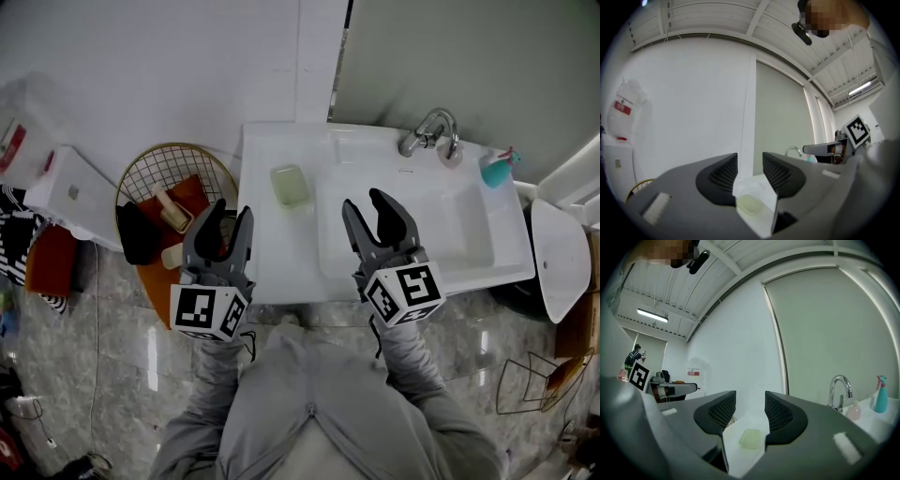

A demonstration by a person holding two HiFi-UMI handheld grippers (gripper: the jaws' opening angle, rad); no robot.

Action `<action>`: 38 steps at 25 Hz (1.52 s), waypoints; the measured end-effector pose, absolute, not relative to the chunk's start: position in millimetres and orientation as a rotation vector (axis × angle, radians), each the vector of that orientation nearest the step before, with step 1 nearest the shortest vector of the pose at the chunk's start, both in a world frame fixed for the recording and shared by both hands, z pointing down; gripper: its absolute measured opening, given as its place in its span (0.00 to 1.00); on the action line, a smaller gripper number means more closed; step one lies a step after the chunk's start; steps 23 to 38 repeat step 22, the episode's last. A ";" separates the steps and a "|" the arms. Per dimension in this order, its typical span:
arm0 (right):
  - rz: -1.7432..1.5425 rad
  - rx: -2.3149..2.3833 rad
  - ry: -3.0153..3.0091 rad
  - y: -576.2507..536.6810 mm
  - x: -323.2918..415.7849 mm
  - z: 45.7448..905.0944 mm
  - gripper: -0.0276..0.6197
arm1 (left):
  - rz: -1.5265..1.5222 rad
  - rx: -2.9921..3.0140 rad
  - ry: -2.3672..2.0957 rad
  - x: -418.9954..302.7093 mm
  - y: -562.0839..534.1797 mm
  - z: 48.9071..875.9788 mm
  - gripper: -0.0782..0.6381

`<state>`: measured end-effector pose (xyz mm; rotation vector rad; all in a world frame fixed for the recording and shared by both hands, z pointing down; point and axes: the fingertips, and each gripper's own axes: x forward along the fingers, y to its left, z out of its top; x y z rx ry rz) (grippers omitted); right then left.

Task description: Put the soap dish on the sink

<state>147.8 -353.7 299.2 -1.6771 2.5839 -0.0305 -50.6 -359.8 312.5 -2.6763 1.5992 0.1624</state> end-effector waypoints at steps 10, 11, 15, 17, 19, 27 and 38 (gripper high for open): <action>-0.018 -1.664 2.597 -346.4 152.0 301.1 0.33 | 0.140 -2.665 1.607 -43.7 -348.3 311.5 0.36; -0.015 -1.663 2.598 -345.6 152.3 301.0 0.33 | 0.137 -2.662 1.605 -43.0 -347.4 310.5 0.36; -0.010 -1.661 2.601 -343.8 154.6 300.1 0.33 | 0.133 -2.658 1.601 -40.0 -345.3 308.5 0.36; -0.010 -1.661 2.602 -343.5 156.6 299.7 0.33 | 0.132 -2.658 1.601 -37.8 -344.3 308.1 0.36; -0.010 -1.661 2.604 -342.7 159.2 299.7 0.33 | 0.127 -2.657 1.599 -34.7 -342.9 307.2 0.36; -0.017 -1.659 2.605 -341.3 162.7 299.5 0.33 | 0.132 -2.659 1.601 -31.0 -341.3 308.2 0.36; -0.017 -1.659 2.605 -341.3 162.7 299.5 0.33 | 0.132 -2.659 1.601 -31.0 -341.3 308.2 0.36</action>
